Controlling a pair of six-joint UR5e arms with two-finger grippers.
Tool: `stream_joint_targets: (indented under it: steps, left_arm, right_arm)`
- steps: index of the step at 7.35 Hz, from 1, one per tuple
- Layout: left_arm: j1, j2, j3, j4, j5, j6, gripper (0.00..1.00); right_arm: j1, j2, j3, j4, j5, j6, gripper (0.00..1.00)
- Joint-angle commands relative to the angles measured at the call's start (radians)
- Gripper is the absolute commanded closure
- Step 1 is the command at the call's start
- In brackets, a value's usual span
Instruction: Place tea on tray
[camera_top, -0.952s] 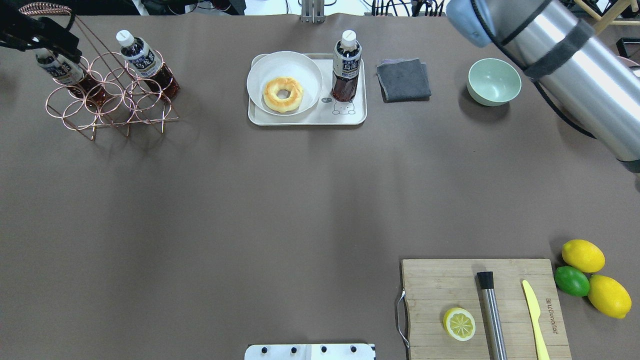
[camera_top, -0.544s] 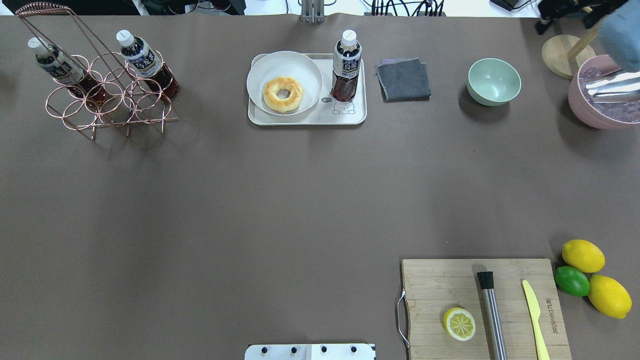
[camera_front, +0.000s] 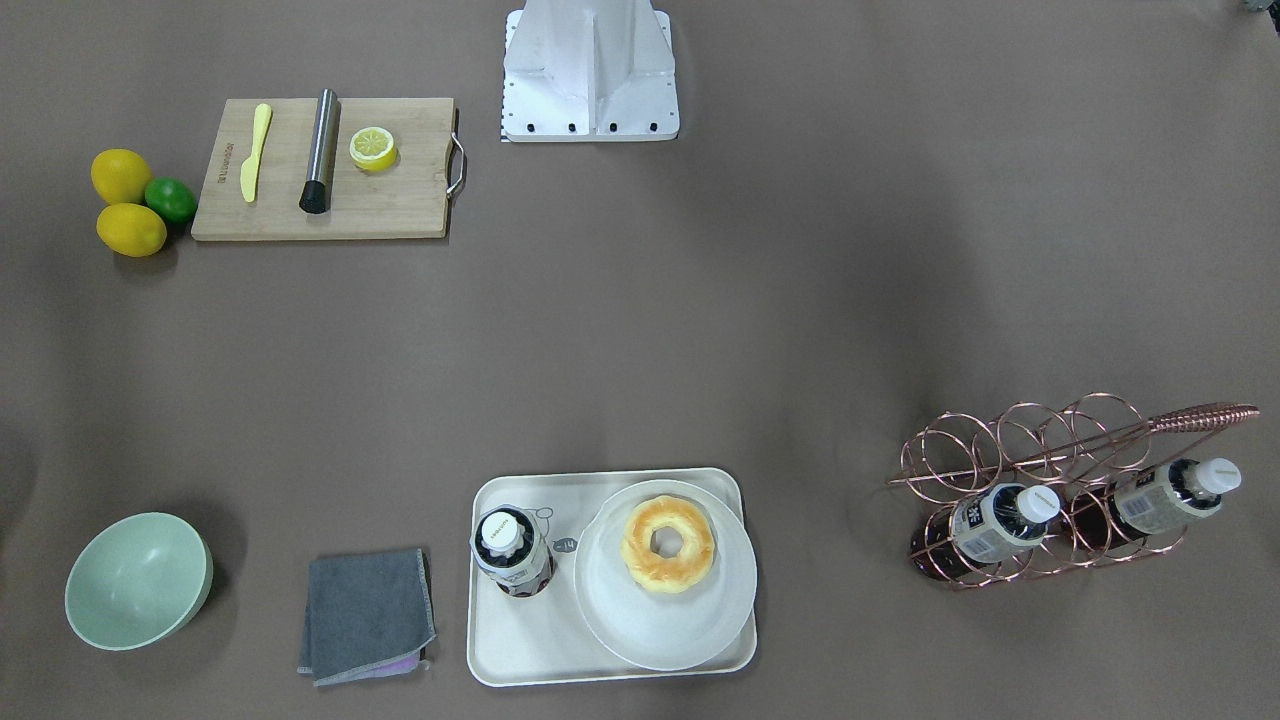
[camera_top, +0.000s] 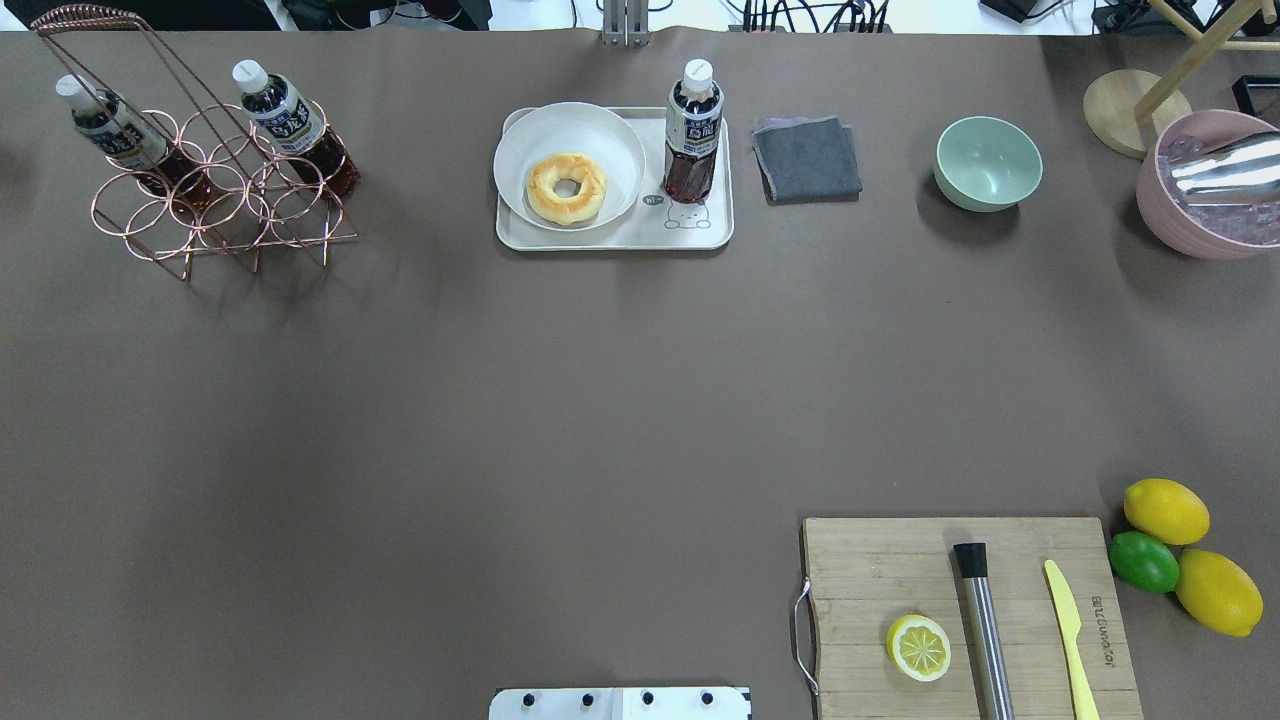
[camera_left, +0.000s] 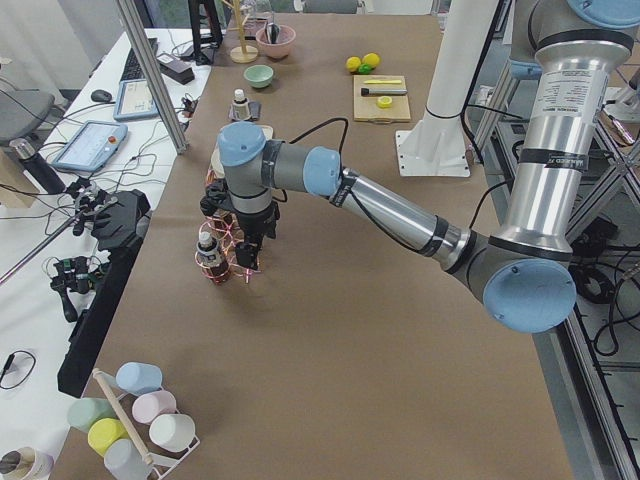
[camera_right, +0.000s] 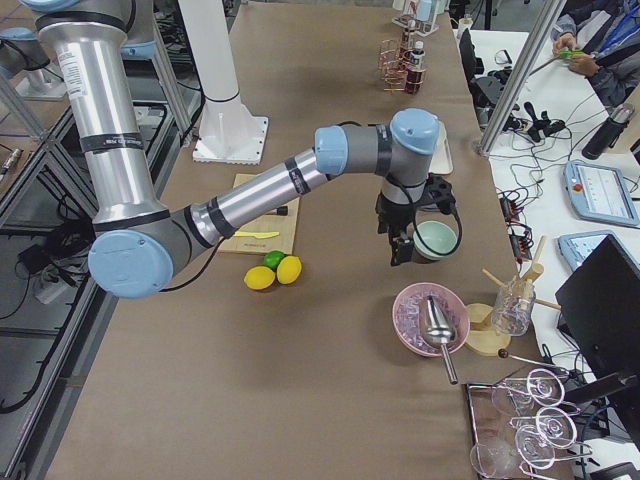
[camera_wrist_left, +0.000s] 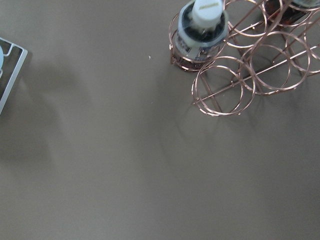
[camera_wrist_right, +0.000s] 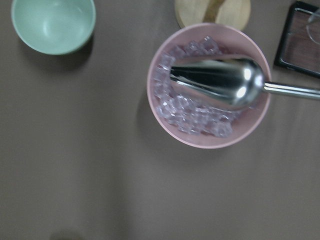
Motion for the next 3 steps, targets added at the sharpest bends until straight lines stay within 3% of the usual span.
stream_joint_targets:
  steps: [1, 3]
  left_arm:
    - [-0.023, 0.058, -0.019, -0.025, -0.001, 0.002, 0.02]
    - [-0.028, 0.055, -0.089, -0.032, 0.005, -0.001, 0.02]
  right_arm:
    - [0.093, -0.104, -0.031, 0.005, -0.041, -0.133, 0.00]
    - [0.107, -0.104, -0.006, 0.000, -0.036, -0.118, 0.00]
